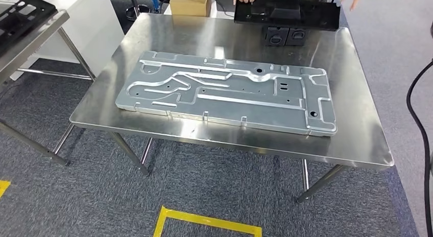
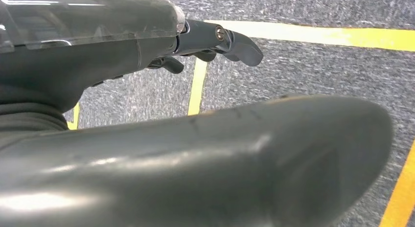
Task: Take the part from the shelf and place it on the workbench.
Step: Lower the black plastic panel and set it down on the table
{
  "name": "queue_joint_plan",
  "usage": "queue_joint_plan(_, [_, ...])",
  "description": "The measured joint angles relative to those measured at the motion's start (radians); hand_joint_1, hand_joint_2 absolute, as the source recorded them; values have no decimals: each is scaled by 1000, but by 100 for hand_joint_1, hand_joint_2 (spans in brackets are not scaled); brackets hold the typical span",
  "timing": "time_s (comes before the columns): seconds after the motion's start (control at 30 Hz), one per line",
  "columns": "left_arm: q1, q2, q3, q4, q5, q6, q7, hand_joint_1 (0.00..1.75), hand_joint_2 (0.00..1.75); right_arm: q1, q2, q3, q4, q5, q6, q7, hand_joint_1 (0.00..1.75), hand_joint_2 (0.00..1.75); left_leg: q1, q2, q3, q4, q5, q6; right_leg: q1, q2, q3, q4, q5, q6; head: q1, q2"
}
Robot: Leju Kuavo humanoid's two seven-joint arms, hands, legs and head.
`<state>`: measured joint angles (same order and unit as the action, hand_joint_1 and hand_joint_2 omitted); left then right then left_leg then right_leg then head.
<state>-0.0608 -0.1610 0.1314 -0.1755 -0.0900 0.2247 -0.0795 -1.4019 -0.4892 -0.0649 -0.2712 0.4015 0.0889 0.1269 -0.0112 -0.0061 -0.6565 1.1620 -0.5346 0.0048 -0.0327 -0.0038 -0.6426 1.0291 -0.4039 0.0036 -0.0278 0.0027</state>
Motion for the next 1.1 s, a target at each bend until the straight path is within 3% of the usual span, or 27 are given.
queue_joint_plan(0.07, [0, 0, 1, 0, 0, 0, 0, 0, 0, 0, 2, 0, 0, 2, 0, 0, 0, 0, 7, 0, -41, 127, -69, -8, 0, -1, -16, 1, 12, 0, -1, 0])
queue_joint_plan(0.1, [0, 0, 1, 0, 1, 0, 0, 0, 0, 0, 3, 0, 0, 2, 0, 1, 0, 0, 10, 0, -43, 155, -81, -10, 0, -1, -24, 1, 19, 1, -1, 0])
queue_joint_plan(0.13, [0, 0, 1, 0, 2, 0, 0, 0, 0, 0, 4, 0, 0, 2, 0, 1, 0, 0, 12, 0, -25, 143, -75, -10, 0, -1, -32, 2, 26, 3, -1, 0])
queue_joint_plan(0.23, [-2, 0, 2, 0, 3, -1, -1, 0, 0, -2, 5, 0, -1, 2, -1, 2, 0, 0, 12, 0, 106, -58, -7, -3, 1, 0, -50, 1, 47, 13, -1, 0])
queue_joint_plan(0.27, [-3, 0, 2, 0, 3, -1, -2, 0, 0, -4, 5, 0, -2, 2, -1, 1, 0, 0, 10, 0, 134, -109, 7, 1, 1, 0, -52, 0, 54, 19, 0, 0])
queue_joint_plan(0.3, [-3, 0, 2, 0, 3, -1, -3, 0, 0, -6, 5, 0, -2, 2, -1, 1, 0, 0, 7, 0, 145, -135, 14, 6, 1, -1, -54, -1, 61, 26, 1, 0])
queue_joint_plan(0.4, [-1, 0, 3, 0, 3, -4, -6, 0, 0, -8, 5, 0, -3, 2, 0, 2, 0, 0, 3, 1, 133, -147, 41, 26, -3, -1, -55, -16, 79, 48, 4, 0])
queue_joint_plan(0.47, [-2, 0, 4, 0, 3, -5, -6, 0, 0, -8, 2, 0, -2, 2, 1, 3, 0, 0, 5, 4, 117, -159, 71, 42, -5, 0, -73, 15, 29, 53, 5, 0])
queue_joint_plan(0.53, [-3, 0, 4, 0, 3, -5, -6, 0, 0, -9, -1, 0, -2, 2, 2, 4, 0, 0, 4, 6, 91, -161, 95, 50, -3, 1, -106, 132, -78, 55, 7, 0])
queue_joint_plan(0.57, [-3, 0, 4, 0, 3, -5, -6, 0, 0, -8, -1, 0, -1, 2, 2, 4, 0, 0, 3, 7, 76, -160, 106, 51, -1, 2, -119, 200, -115, 56, 7, 0])
queue_joint_plan(0.6, [-3, 0, 4, 0, 3, -5, -6, 0, 0, -7, -1, 0, 0, 2, 2, 5, 0, 0, 2, 7, 61, -158, 116, 51, 1, 2, -122, 254, -133, 57, 7, 0])
queue_joint_plan(0.63, [-3, 0, 4, 0, 2, -5, -6, 0, 0, -6, -1, 0, 1, 2, 2, 5, 0, 0, 1, 7, 47, -155, 124, 51, 2, 2, -111, 274, -126, 57, 7, 0])
queue_joint_plan(0.67, [-3, 0, 4, 0, 1, -5, -6, 0, 0, -6, -1, 0, 1, 3, 2, 5, 0, 0, 0, 7, 34, -151, 132, 50, 3, 2, -82, 258, -105, 55, 8, 0])
queue_joint_plan(0.73, [-4, 0, 4, 0, -1, -5, -5, 0, 0, -9, -1, 0, 1, 3, 2, 5, 0, 0, -1, 6, 10, -140, 143, 45, 5, 2, 19, 136, -77, 49, 8, 0])
queue_joint_plan(0.8, [-5, -2, 4, 0, -3, -4, -4, 0, 0, -12, -1, 0, -1, 4, 3, 5, 0, 0, -3, 4, -4, -132, 154, 36, 11, 3, 96, 22, -90, 40, 7, 0])
queue_joint_plan(0.83, [-5, -2, 4, 0, -3, -3, -4, 0, 0, -13, -1, 0, -2, 5, 3, 6, 0, 0, -4, 3, -7, -131, 161, 31, 15, 3, 108, -3, -99, 34, 8, 0])
queue_joint_plan(0.9, [-5, -2, 4, 0, -3, -3, -2, 0, 0, -13, 0, 0, -2, 6, 4, 7, 0, 0, -4, 1, -11, -133, 172, 20, 14, 1, 101, -10, -87, 21, 11, 0])
queue_joint_plan(0.97, [-5, -2, 4, 0, -3, -1, -1, 0, 0, -13, 2, 0, -2, 6, 5, 7, 0, 0, -3, 0, -29, -99, 128, 7, 8, -3, 85, -15, -67, 5, 10, 0])
queue_joint_plan(1.07, [-6, -2, 4, 0, -3, 0, 0, 0, 0, -13, 5, 0, -2, 6, 4, 7, 0, 0, 7, 1, -77, 76, -11, -10, 5, -4, 45, -16, -34, -4, 6, 0])
queue_joint_plan(1.1, [-6, -2, 4, 0, -4, 0, 0, 0, 0, -12, 5, 0, -2, 6, 4, 7, 0, 0, 10, 1, -84, 131, -30, -13, 5, -4, 31, -15, -23, -3, 6, 0])
